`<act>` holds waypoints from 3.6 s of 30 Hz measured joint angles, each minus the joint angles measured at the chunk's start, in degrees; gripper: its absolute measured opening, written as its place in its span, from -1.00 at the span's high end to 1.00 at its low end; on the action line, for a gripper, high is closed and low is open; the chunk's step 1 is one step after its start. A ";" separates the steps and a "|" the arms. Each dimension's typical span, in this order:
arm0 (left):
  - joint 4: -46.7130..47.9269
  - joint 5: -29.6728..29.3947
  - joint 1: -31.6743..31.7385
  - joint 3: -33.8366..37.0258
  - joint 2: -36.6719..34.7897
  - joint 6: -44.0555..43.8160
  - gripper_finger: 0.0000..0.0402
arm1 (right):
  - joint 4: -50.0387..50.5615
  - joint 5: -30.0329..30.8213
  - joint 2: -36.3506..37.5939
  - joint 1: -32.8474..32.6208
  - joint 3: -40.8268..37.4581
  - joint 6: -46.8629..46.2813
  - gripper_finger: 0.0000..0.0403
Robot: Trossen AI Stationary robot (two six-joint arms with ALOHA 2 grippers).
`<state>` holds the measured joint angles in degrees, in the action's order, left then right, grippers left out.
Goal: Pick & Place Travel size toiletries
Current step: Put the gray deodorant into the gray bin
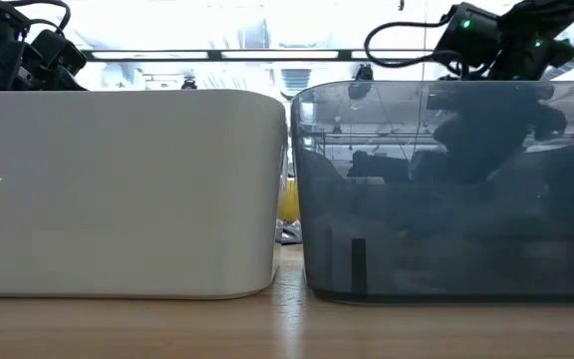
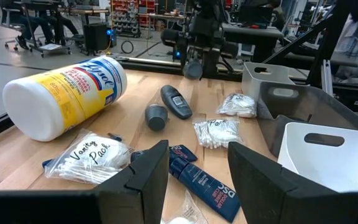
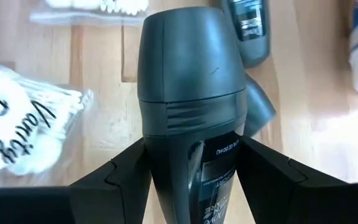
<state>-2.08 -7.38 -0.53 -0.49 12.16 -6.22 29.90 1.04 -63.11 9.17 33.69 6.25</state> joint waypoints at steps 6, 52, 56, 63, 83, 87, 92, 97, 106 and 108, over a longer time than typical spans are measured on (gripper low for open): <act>0.00 0.00 0.00 0.00 -0.01 0.00 0.15 | 4.36 0.00 6.27 -0.02 -0.02 -5.19 0.02; 0.00 0.00 0.01 0.00 -0.01 0.00 0.15 | 11.60 -27.66 21.49 -3.51 -0.42 -28.02 0.05; 0.00 0.00 -0.01 0.00 -0.02 0.00 0.15 | 11.55 -32.37 21.49 -5.17 -0.42 -32.11 0.01; 0.00 0.00 0.01 0.00 -0.01 0.00 0.15 | 11.55 -34.25 21.49 -9.77 -0.42 -37.86 0.05; 0.00 0.00 -0.01 0.00 -0.02 0.00 0.15 | 11.28 -27.84 21.39 -29.09 -1.03 -57.78 0.01; -0.02 0.00 0.01 0.00 -0.02 0.00 0.15 | 11.27 -23.67 21.26 -32.92 -1.26 -60.07 0.00; 0.00 0.00 0.00 0.00 -0.02 0.00 0.15 | 11.05 -18.60 20.88 -36.95 -1.36 -60.92 0.06; 0.00 0.02 0.01 0.00 -0.01 0.00 0.15 | 8.78 -13.77 19.26 -40.00 -1.38 -61.11 0.02; -0.01 0.02 0.01 0.00 0.00 0.00 0.15 | 5.90 -12.85 12.34 -45.46 -1.46 -61.55 0.06; 0.00 0.02 0.01 0.00 0.00 0.00 0.15 | 5.59 -12.83 10.67 -46.50 -1.46 -61.22 0.04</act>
<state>-2.09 -7.35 -0.51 -0.49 12.16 -6.22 35.49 -11.79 -52.45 -37.33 32.23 -54.97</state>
